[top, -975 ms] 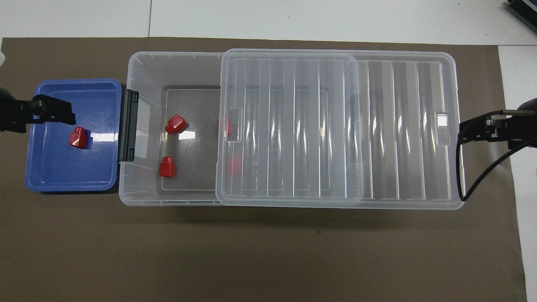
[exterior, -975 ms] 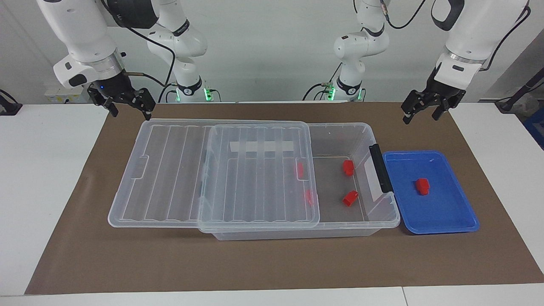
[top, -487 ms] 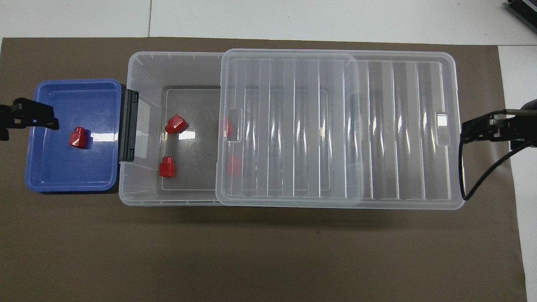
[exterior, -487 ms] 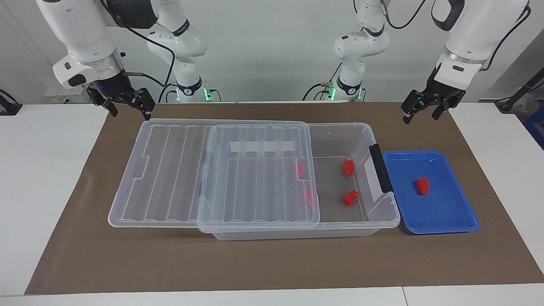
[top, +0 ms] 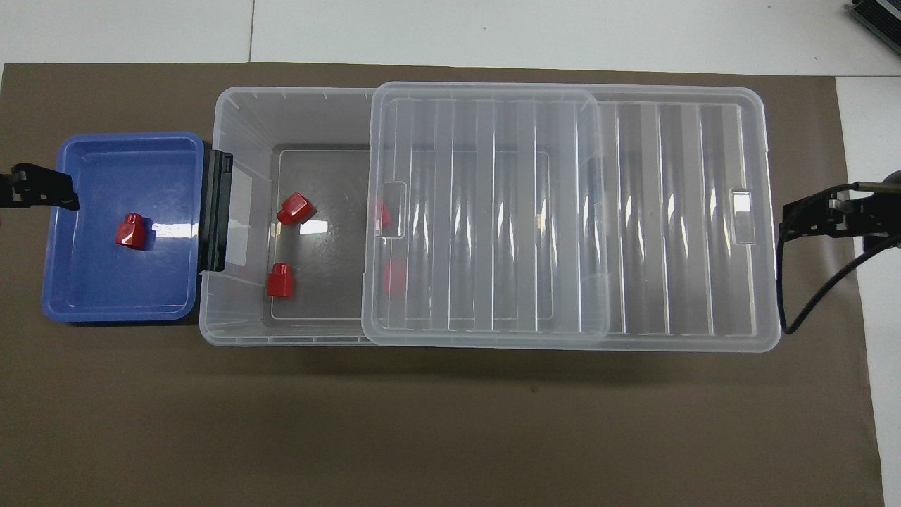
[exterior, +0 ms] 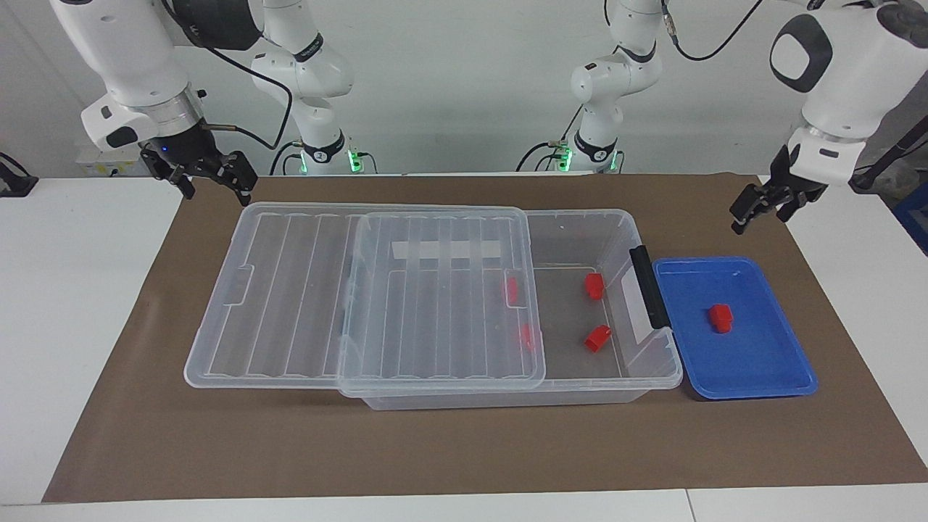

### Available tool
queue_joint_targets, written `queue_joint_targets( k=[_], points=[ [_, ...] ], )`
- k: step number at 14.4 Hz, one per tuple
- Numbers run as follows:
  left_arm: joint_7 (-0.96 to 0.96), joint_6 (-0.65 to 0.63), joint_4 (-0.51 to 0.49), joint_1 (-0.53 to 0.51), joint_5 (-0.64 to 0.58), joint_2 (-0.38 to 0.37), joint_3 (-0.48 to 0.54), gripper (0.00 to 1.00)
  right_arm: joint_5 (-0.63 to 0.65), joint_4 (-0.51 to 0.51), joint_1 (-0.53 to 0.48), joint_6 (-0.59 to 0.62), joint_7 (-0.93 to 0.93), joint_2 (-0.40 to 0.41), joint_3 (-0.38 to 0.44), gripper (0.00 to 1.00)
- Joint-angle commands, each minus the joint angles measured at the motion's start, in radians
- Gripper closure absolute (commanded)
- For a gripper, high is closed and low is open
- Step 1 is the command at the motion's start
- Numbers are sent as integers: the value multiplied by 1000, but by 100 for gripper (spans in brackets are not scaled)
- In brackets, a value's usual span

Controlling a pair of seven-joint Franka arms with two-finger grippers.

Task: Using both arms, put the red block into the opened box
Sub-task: 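Lower the left gripper onto the red block in the blue tray and grasp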

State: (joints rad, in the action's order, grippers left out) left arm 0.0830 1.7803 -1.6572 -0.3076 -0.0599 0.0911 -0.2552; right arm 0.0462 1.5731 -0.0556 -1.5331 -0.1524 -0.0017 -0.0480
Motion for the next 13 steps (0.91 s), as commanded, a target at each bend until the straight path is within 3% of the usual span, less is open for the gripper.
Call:
queue_joint_targets(
  k=[1, 5, 8, 13],
  points=[
    [-91, 117, -54, -36, -20, 64, -7, 0, -17, 1, 34, -13, -16, -1, 37, 0],
    [-94, 241, -137, -33, -20, 79, -7, 0, -22, 1, 66, -12, -12, -6, 82, 0],
    [-103, 364, -167, -13, -21, 151, -7, 0, -26, 4, 65, -10, -7, -6, 89, 0],
    [-120, 387, -202, -5, -81, 205, -7, 0, -54, 13, 63, -2, -7, -6, 94, 0]
  ],
)
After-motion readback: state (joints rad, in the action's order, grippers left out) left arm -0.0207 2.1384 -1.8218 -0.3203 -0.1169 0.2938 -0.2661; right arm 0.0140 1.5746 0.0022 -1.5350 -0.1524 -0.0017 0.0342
